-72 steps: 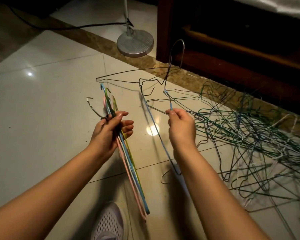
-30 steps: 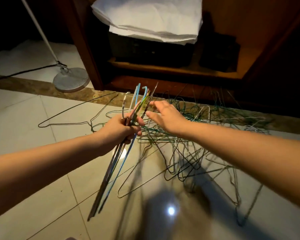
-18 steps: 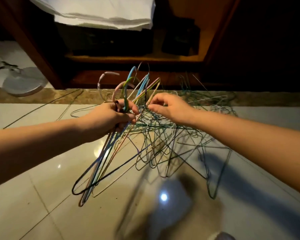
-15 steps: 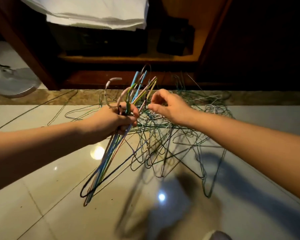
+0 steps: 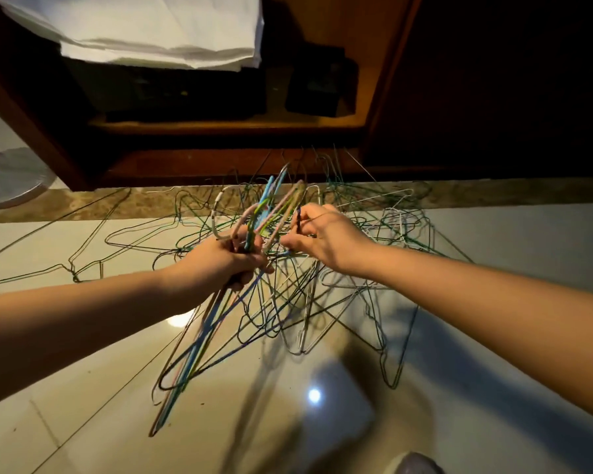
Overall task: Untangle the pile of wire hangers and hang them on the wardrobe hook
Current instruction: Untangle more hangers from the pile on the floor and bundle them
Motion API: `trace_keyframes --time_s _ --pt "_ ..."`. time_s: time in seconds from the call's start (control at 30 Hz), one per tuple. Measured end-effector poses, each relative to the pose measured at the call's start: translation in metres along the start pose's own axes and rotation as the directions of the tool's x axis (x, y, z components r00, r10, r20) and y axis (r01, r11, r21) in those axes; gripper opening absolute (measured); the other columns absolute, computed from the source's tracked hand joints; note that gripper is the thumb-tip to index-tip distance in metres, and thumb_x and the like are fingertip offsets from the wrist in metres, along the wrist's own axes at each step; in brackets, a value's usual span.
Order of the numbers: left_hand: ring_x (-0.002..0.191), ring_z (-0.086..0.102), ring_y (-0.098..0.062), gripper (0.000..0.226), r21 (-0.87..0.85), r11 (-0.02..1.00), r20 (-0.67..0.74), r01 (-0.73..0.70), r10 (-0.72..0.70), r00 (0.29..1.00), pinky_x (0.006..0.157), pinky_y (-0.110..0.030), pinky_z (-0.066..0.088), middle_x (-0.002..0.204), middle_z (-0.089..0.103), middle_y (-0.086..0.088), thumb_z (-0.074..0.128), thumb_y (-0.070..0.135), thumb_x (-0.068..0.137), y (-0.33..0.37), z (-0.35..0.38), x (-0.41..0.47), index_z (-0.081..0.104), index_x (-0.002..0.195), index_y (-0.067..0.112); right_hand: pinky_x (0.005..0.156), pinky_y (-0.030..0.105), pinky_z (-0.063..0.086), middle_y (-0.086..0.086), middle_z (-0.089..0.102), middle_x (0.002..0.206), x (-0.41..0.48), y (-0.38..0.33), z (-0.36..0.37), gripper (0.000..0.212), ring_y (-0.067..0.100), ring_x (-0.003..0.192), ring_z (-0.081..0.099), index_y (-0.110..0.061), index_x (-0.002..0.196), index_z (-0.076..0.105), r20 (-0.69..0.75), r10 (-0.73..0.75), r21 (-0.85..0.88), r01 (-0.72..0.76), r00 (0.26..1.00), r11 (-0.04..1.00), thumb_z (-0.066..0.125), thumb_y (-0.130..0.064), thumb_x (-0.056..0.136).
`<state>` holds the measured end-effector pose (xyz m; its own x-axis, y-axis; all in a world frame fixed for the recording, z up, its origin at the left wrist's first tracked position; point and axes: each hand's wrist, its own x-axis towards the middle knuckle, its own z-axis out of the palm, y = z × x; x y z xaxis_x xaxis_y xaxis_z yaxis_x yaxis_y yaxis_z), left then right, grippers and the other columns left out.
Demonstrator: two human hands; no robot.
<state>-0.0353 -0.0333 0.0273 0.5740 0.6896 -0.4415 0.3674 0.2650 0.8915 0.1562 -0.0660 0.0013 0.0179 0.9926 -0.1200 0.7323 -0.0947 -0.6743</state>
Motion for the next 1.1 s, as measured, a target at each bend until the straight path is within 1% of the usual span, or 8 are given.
trace_keyframes --time_s 0.1,0.2,0.33,0.43,0.5,0.73,0.87,1.1 --pt "0.050 0.053 -0.006 0.010 0.008 0.999 -0.085 -0.033 0.033 0.996 0.048 -0.019 0.045 0.067 0.068 0.000 0.051 0.003 0.090 0.004 -0.004 0.003 0.053 0.090 0.013 0.085 0.041 0.049 0.015 0.064 0.097 -0.005 0.004 -0.012 0.030 0.030 0.092 0.059 -0.017 0.076 0.068 0.062 0.042 0.084 -0.047 0.997 0.995 0.056 -0.042 0.086" --pt "0.049 0.050 -0.006 0.017 0.001 0.998 -0.157 -0.057 0.057 0.986 0.043 -0.015 0.043 0.079 0.064 -0.007 0.045 0.004 0.093 0.006 -0.011 0.007 0.052 0.091 0.019 0.074 0.026 0.050 0.009 0.067 0.086 -0.008 0.006 -0.031 0.028 0.018 0.077 0.062 -0.010 0.083 0.065 0.078 0.086 0.226 -0.101 0.993 0.969 0.052 -0.033 0.091" --pt "0.058 0.046 -0.012 0.011 -0.089 0.995 -0.289 -0.036 0.009 0.957 0.043 -0.014 0.043 0.078 0.057 -0.007 0.043 0.008 0.096 0.008 -0.030 0.013 0.051 0.090 0.013 0.056 0.014 0.040 -0.003 0.055 0.069 -0.004 0.013 -0.051 0.038 0.008 0.062 0.047 0.005 0.093 0.064 0.007 0.129 0.226 -0.127 0.992 0.966 0.047 -0.029 0.095" --pt "0.051 0.054 -0.008 0.012 -0.151 0.987 -0.308 -0.049 0.000 0.951 0.043 -0.015 0.046 0.078 0.057 -0.009 0.043 0.009 0.096 0.010 -0.043 0.018 0.053 0.090 0.010 0.063 0.023 0.042 0.006 0.057 0.069 0.001 0.018 -0.067 0.038 0.013 0.063 0.050 -0.004 0.077 0.063 -0.108 0.188 0.304 -0.147 0.976 0.941 0.046 -0.032 0.096" --pt "0.048 0.058 -0.005 0.011 -0.192 0.978 -0.308 -0.077 0.015 0.951 0.047 -0.017 0.050 0.079 0.057 -0.010 0.042 0.008 0.096 0.013 -0.048 0.020 0.053 0.093 0.009 0.056 0.017 0.040 0.002 0.053 0.063 0.004 0.018 -0.081 0.034 0.007 0.055 0.048 -0.013 0.071 0.060 -0.187 0.213 0.347 -0.138 0.959 0.928 0.046 -0.032 0.096" --pt "0.079 0.066 -0.017 0.015 -0.297 0.939 -0.433 -0.176 0.032 0.901 0.062 -0.025 0.058 0.091 0.061 -0.011 0.039 0.008 0.098 0.028 -0.057 0.023 0.051 0.091 0.012 0.040 0.006 0.029 -0.013 0.056 0.043 0.007 0.006 -0.109 0.046 -0.006 0.036 0.045 0.013 0.091 0.063 -0.287 0.205 0.276 -0.125 0.936 0.953 0.047 -0.030 0.096" --pt "0.082 0.067 -0.021 0.013 -0.359 0.923 -0.377 -0.140 -0.006 0.926 0.068 -0.029 0.059 0.093 0.062 -0.013 0.041 0.008 0.097 0.025 -0.057 0.018 0.053 0.091 0.011 0.055 0.017 0.036 0.002 0.065 0.078 0.012 -0.001 -0.093 0.042 -0.001 0.052 0.052 -0.007 0.064 0.058 -0.352 0.216 0.229 -0.140 0.911 0.963 0.046 -0.029 0.097" --pt "0.075 0.061 -0.021 0.022 -0.489 0.867 -0.222 -0.095 -0.018 0.975 0.064 -0.027 0.057 0.093 0.059 -0.017 0.044 0.002 0.094 0.035 -0.010 0.015 0.053 0.114 0.005 0.050 0.021 0.050 0.002 0.059 0.071 0.028 -0.034 -0.008 0.018 0.013 0.060 0.060 -0.015 0.080 0.056 -0.140 0.306 0.462 -0.211 0.942 0.861 0.047 -0.014 0.097"
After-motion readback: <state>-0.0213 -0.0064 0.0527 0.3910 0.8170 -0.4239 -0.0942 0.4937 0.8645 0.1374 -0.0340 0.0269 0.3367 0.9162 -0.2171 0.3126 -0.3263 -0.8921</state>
